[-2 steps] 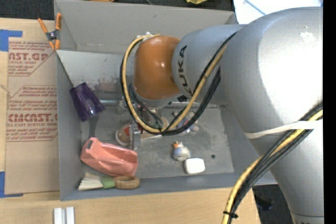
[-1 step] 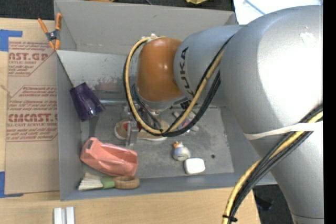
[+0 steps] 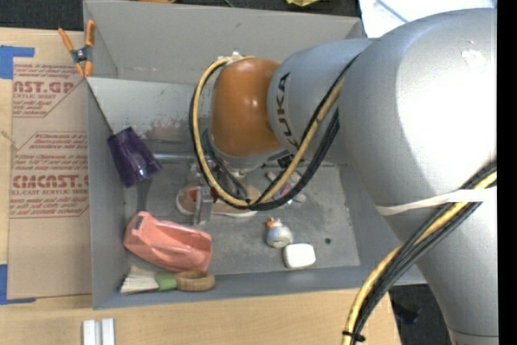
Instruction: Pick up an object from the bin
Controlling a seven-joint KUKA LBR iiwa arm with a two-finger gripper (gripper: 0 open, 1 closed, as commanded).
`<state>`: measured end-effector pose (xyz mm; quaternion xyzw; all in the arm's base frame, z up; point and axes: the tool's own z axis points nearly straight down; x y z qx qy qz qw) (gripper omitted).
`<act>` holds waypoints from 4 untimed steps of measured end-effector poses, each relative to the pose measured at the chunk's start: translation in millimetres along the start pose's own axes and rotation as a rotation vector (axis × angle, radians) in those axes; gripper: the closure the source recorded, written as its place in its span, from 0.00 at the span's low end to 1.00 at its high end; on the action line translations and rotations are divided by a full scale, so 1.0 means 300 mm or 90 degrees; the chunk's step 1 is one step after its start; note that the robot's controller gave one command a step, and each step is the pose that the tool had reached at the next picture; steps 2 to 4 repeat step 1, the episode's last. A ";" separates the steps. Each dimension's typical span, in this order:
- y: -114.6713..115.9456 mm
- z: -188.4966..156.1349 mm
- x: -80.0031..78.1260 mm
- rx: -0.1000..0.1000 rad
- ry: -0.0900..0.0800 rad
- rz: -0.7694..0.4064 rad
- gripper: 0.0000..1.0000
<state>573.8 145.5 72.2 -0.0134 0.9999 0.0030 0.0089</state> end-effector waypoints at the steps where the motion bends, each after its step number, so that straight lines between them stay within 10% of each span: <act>1: -0.002 -0.040 0.010 0.001 0.007 0.000 1.00; 4: -0.002 -0.040 0.010 0.001 0.007 0.000 1.00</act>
Offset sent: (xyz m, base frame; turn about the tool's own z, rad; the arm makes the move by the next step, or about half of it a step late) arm -0.0021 -0.0005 0.0162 0.0000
